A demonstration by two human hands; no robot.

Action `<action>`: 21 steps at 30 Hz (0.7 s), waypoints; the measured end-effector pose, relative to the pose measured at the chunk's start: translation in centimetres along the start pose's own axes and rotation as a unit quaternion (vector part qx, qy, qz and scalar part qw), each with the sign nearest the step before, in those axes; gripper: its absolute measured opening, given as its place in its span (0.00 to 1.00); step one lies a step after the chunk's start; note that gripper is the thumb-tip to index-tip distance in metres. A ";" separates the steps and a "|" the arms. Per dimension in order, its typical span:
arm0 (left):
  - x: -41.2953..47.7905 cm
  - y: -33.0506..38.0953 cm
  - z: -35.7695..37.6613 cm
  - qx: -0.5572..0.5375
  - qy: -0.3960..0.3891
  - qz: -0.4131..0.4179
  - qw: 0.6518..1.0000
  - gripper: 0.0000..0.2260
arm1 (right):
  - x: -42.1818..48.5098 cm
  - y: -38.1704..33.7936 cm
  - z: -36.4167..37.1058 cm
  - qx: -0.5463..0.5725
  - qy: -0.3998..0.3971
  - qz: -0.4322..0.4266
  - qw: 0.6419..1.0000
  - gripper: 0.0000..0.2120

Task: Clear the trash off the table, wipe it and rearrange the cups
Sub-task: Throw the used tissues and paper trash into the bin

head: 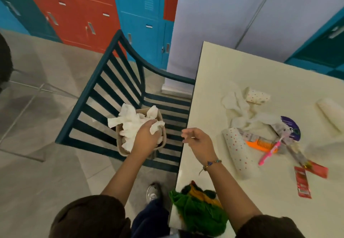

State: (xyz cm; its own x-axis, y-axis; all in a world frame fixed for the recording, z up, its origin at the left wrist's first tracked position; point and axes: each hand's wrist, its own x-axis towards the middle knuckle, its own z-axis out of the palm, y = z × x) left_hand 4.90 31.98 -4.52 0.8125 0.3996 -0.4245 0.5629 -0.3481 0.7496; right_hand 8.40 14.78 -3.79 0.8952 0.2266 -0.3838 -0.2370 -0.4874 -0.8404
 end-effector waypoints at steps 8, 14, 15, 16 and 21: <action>-6.2 10.6 7.9 -0.059 -0.115 0.105 0.986 0.11 | -4.1 2.9 -12.0 0.063 0.147 0.022 0.987 0.08; -8.9 15.7 15.5 -0.049 -0.151 0.146 0.976 0.12 | -5.7 9.2 -22.0 -0.018 0.219 0.044 0.975 0.06; -9.2 16.3 16.7 -0.046 -0.154 0.148 0.976 0.12 | -5.9 10.3 -23.6 -0.036 0.227 0.050 0.972 0.07; -9.3 16.7 17.7 -0.041 -0.154 0.151 0.976 0.13 | -6.0 11.2 -25.0 -0.045 0.236 0.054 0.969 0.08; -10.1 18.9 22.8 -0.020 -0.141 0.161 0.977 0.12 | -4.8 15.5 -31.1 -0.118 0.234 0.072 0.962 0.15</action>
State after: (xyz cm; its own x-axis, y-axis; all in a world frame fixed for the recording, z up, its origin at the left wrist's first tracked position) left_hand 10.76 2.02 2.39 0.9592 0.0225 -0.2817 0.2686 -0.3818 0.8843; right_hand 12.18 -20.07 -3.07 0.9447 -0.2349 -0.2289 -0.3280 -0.6758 -0.6601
